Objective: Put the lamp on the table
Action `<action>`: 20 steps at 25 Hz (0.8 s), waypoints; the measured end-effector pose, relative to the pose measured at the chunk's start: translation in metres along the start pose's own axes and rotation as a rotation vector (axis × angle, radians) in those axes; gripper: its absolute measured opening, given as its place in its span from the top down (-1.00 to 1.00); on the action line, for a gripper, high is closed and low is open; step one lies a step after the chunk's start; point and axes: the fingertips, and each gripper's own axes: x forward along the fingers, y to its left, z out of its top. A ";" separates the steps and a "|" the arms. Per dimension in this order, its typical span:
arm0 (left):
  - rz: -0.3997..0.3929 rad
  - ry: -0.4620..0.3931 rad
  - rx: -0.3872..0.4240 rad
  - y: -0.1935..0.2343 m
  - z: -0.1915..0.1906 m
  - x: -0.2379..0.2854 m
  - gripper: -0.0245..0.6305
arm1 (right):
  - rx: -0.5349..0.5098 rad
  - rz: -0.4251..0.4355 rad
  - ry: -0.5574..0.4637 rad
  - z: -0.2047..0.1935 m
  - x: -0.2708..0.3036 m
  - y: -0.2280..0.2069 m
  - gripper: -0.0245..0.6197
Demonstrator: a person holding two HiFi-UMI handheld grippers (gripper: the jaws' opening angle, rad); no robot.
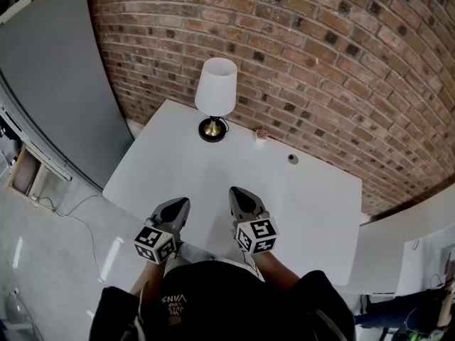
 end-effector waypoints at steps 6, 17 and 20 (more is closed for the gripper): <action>0.007 -0.001 0.003 -0.018 -0.006 -0.010 0.91 | -0.007 0.015 0.007 -0.005 -0.018 0.005 0.93; 0.020 0.008 -0.003 -0.039 -0.014 -0.023 0.91 | -0.005 0.034 0.025 -0.016 -0.040 0.012 0.93; 0.022 0.015 -0.011 -0.040 -0.019 -0.026 0.91 | -0.002 0.036 0.031 -0.020 -0.041 0.014 0.93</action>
